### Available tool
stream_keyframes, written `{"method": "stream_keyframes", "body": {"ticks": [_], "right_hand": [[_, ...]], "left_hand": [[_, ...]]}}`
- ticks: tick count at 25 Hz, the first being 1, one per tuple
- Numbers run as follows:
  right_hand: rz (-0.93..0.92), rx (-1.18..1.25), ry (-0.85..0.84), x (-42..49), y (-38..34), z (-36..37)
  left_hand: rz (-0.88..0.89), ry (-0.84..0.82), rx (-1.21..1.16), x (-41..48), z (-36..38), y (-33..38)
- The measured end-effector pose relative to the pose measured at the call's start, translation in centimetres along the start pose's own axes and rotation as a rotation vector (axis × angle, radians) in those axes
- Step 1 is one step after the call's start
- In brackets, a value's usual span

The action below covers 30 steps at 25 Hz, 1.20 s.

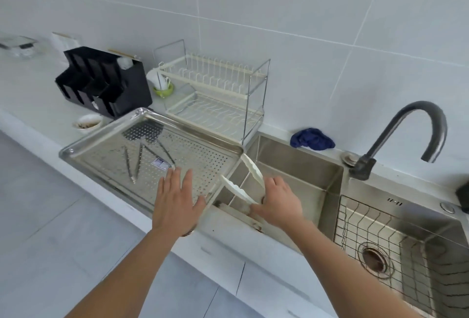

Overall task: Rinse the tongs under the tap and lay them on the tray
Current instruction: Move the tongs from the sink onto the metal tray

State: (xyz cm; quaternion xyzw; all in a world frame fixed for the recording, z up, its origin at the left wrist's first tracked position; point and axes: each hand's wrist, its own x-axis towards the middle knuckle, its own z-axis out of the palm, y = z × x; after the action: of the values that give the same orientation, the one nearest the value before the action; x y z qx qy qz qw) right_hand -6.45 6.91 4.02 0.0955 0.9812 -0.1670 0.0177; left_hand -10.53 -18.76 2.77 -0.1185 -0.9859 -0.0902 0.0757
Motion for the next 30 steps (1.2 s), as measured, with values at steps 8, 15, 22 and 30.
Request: {"method": "stream_keyframes", "body": {"ticks": [8, 15, 22, 30], "right_hand": [[-0.077, -0.015, -0.068, 6.2, -13.3, 4.2], [-0.009, -0.095, -0.146, 16.2, -17.2, 7.6], [0.141, -0.091, -0.191, 22.5, -17.7, 12.2], [0.399, -0.069, -0.124, 21.9, -20.4, 15.6]], "left_hand": [[-0.1, 0.004, -0.004, 1.6, -1.6, -12.8], [-0.137, -0.03, 0.003, 9.5, 1.3, -18.6], [-0.189, -0.196, 0.04, 16.7, 5.1, -22.7], [-0.174, -0.386, 0.015, 20.9, 6.9, -28.0]]}}
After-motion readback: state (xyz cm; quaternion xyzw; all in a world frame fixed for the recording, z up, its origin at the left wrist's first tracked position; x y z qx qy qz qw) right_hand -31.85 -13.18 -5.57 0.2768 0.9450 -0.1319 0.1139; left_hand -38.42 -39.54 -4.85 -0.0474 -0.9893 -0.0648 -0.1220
